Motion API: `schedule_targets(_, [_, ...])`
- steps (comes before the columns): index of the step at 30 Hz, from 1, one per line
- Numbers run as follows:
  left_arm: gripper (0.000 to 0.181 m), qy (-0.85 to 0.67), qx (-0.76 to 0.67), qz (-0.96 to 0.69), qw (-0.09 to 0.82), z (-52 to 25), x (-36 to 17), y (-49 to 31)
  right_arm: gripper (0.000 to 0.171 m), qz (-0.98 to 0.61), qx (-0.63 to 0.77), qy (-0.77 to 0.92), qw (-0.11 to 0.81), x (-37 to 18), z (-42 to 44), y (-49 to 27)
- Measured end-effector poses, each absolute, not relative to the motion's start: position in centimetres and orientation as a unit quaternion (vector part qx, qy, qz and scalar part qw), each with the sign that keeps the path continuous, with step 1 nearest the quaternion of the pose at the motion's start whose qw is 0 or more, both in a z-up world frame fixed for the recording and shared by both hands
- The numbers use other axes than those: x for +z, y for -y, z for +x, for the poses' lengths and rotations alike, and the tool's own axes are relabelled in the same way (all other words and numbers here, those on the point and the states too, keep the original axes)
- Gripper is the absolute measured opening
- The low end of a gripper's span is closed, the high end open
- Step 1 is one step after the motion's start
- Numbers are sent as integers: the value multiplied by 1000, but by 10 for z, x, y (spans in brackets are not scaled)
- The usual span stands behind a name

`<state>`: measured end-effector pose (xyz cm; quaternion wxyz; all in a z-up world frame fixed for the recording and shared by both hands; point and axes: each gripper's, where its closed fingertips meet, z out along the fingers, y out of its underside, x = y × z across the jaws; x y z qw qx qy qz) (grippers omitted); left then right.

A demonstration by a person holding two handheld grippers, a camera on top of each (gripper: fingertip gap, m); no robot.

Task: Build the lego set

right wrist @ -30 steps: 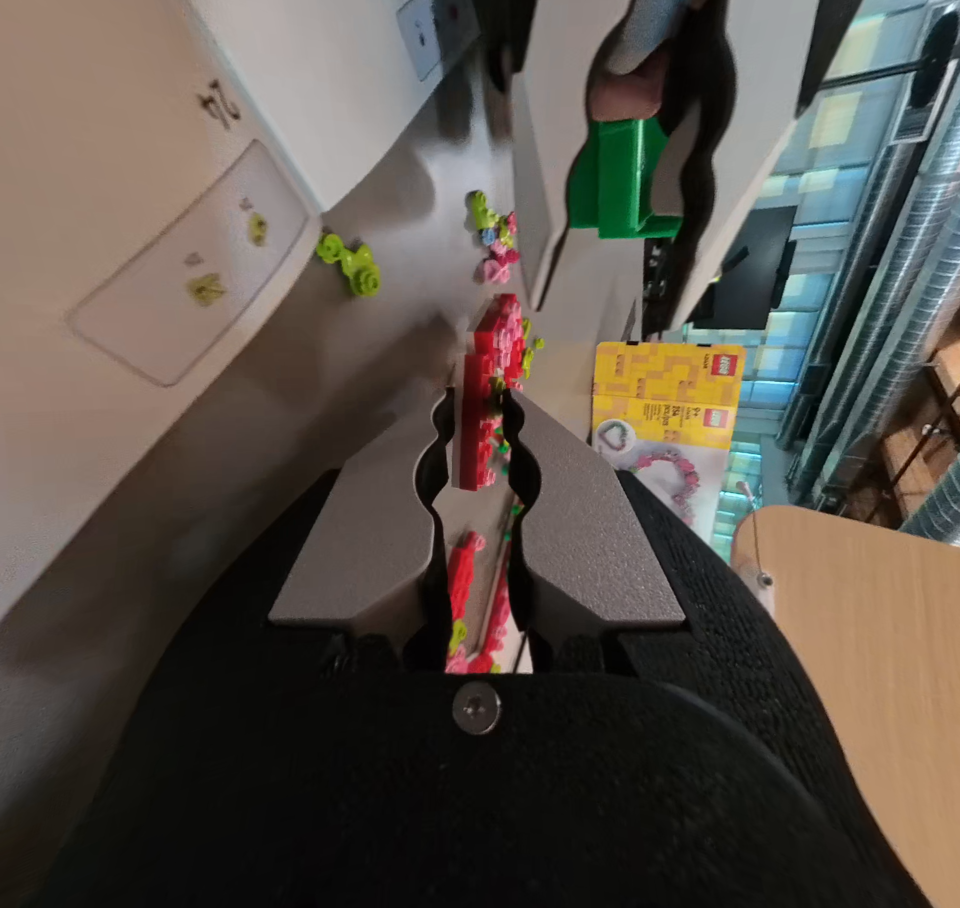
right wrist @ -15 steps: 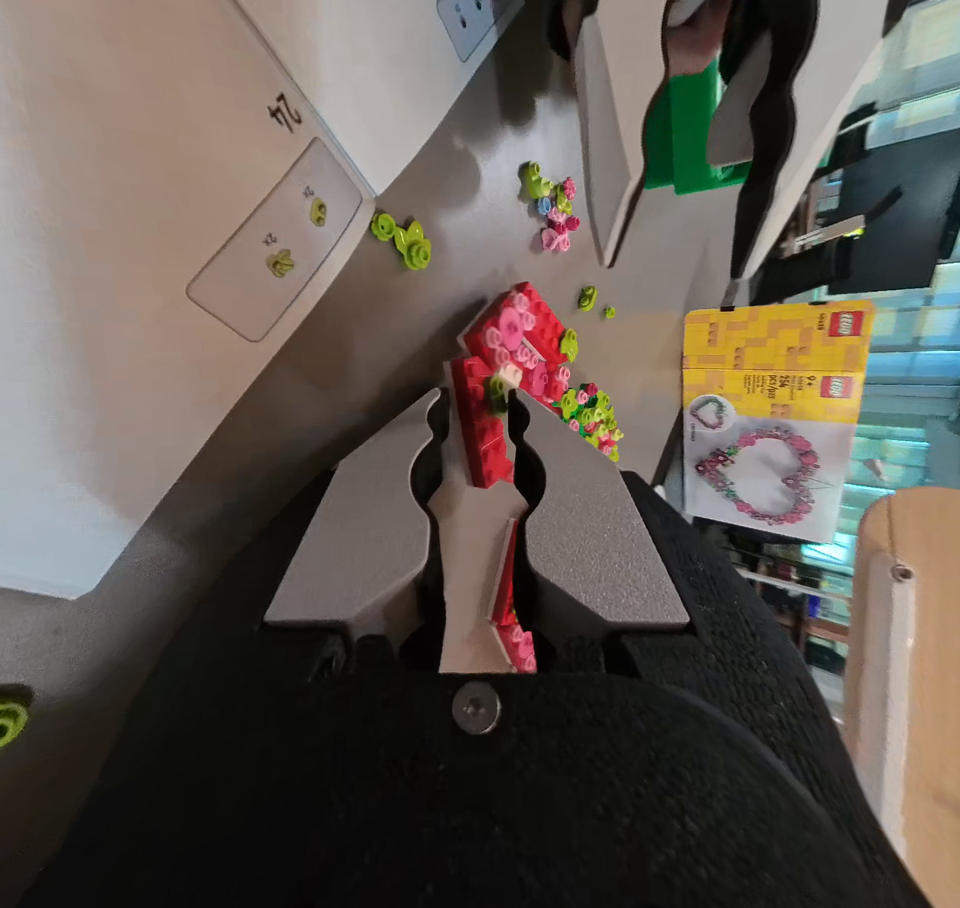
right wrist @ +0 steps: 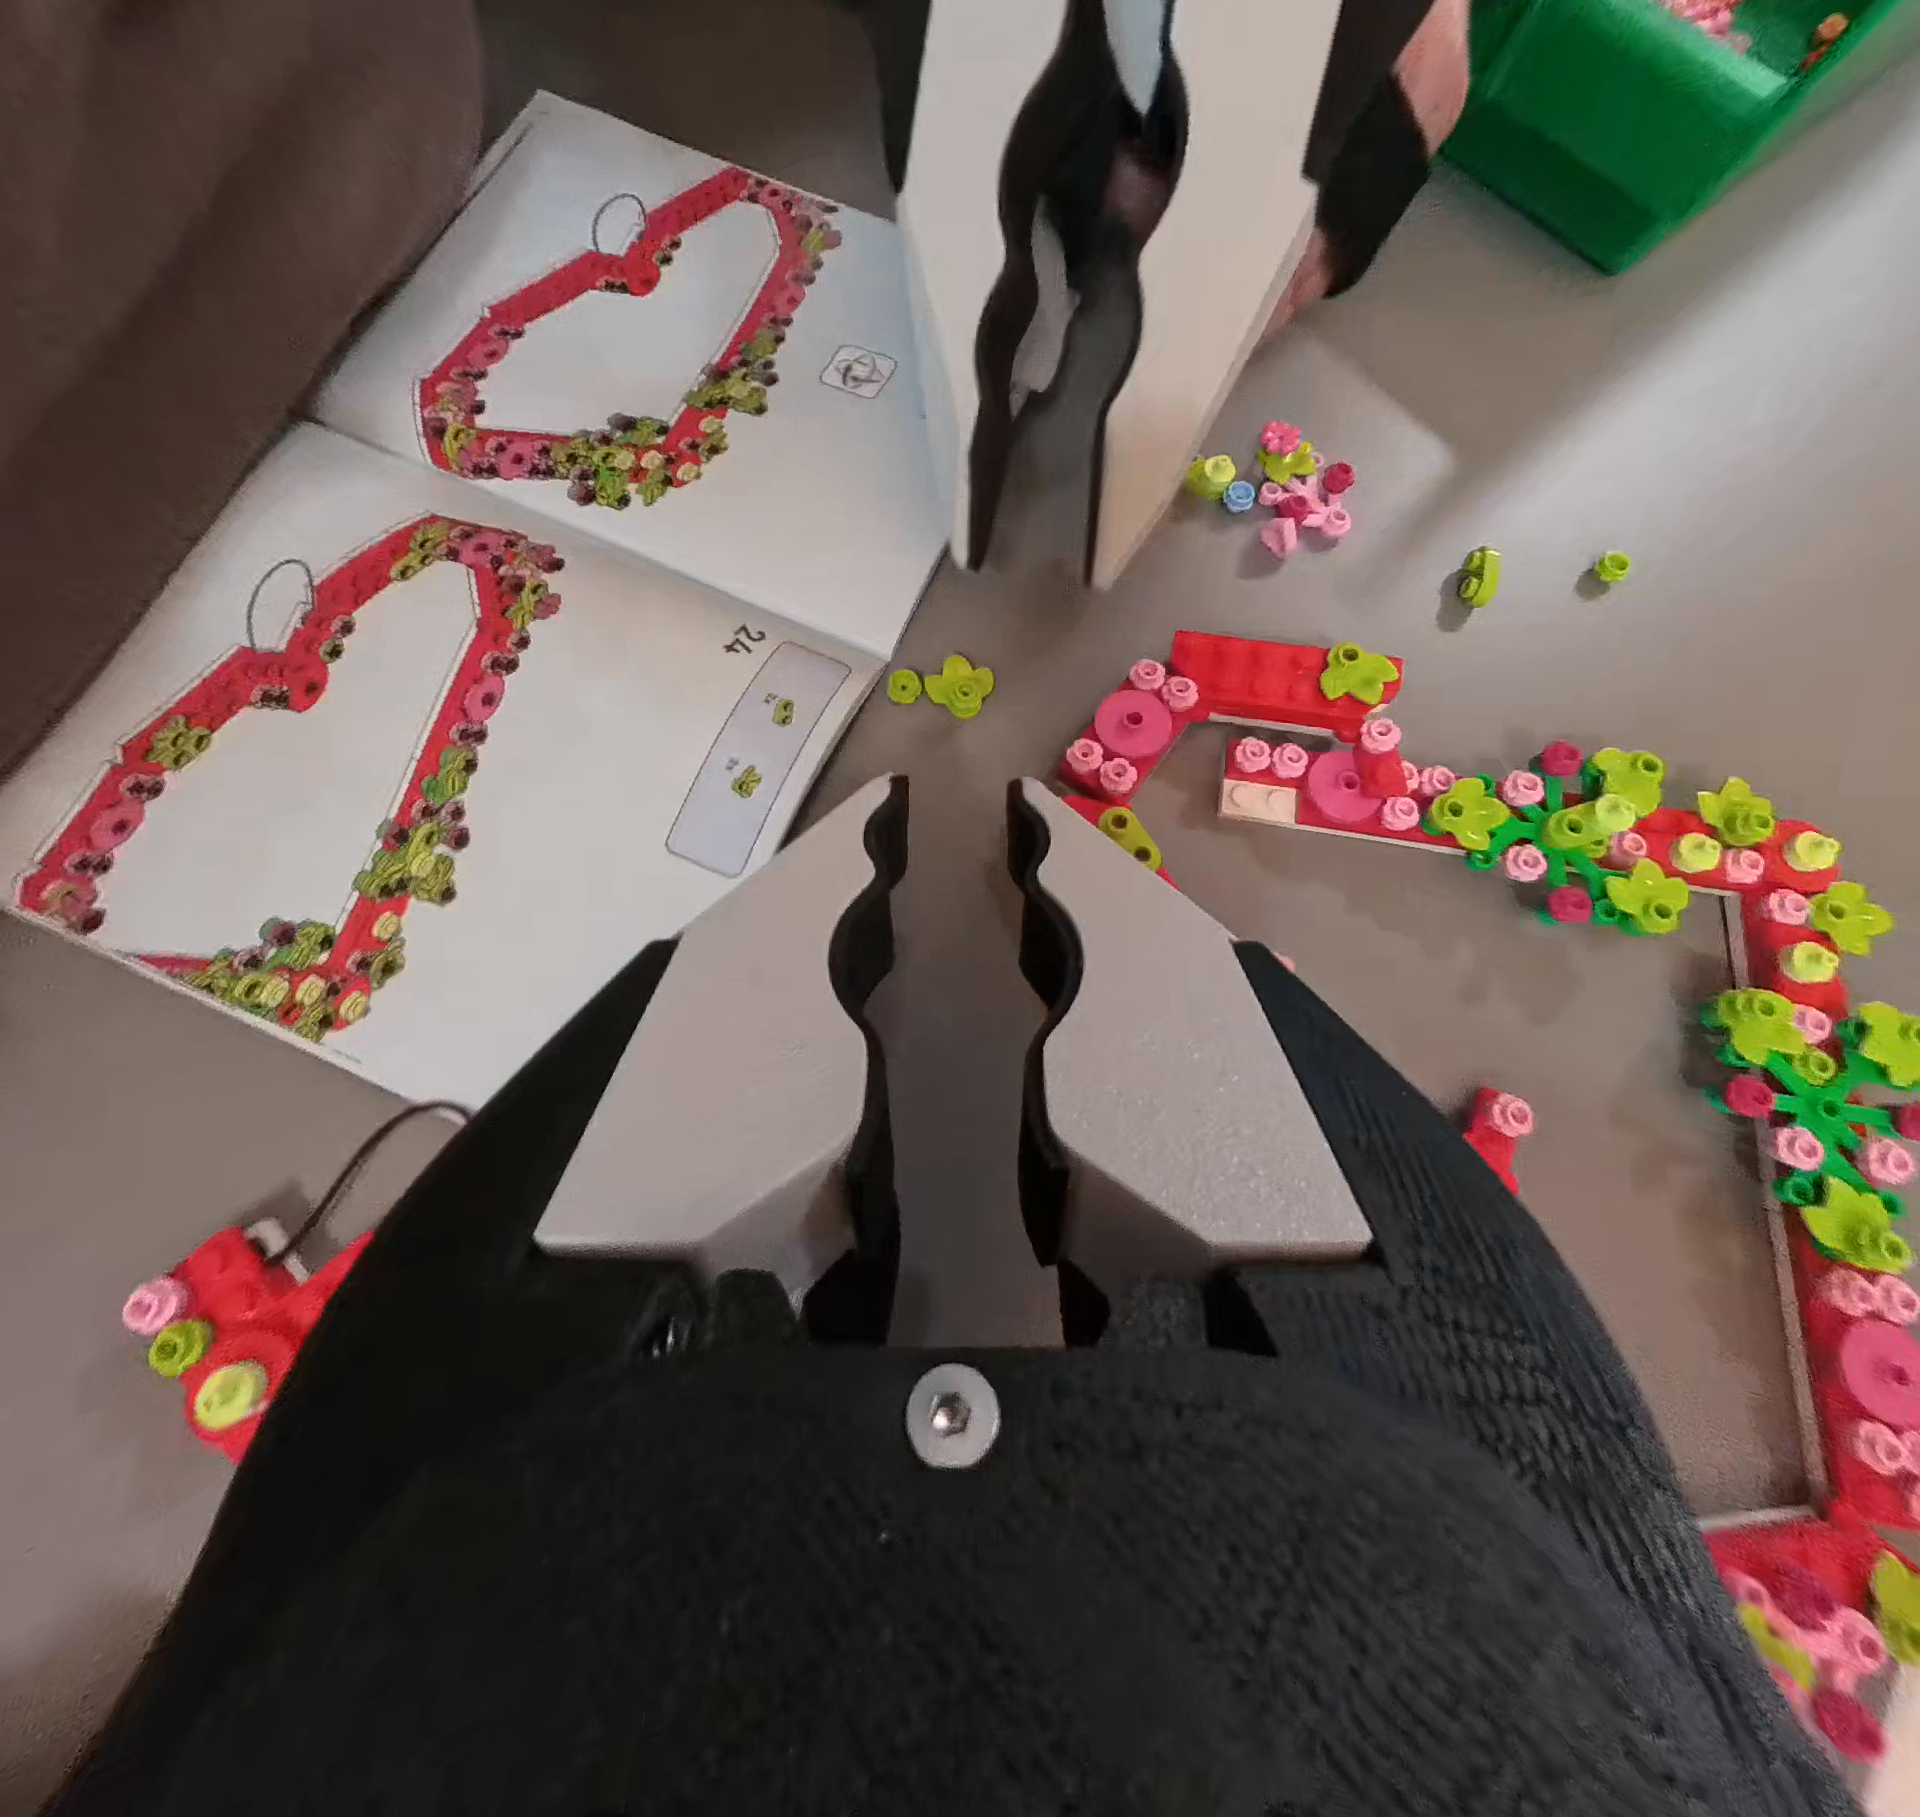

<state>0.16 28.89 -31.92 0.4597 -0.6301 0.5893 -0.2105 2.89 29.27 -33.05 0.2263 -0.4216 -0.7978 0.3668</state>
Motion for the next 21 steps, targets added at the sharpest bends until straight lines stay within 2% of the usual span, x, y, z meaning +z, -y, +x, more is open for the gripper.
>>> schedule_targets(10, [19,-584,-237,-679,377,8,-342,-284,14,-432,340,800,239,-343,6,-280])
schedule_targets(21, [19,-586,-231,-681,373,6,-342,-285,7,-432,339,802,233,-348,5,-279])
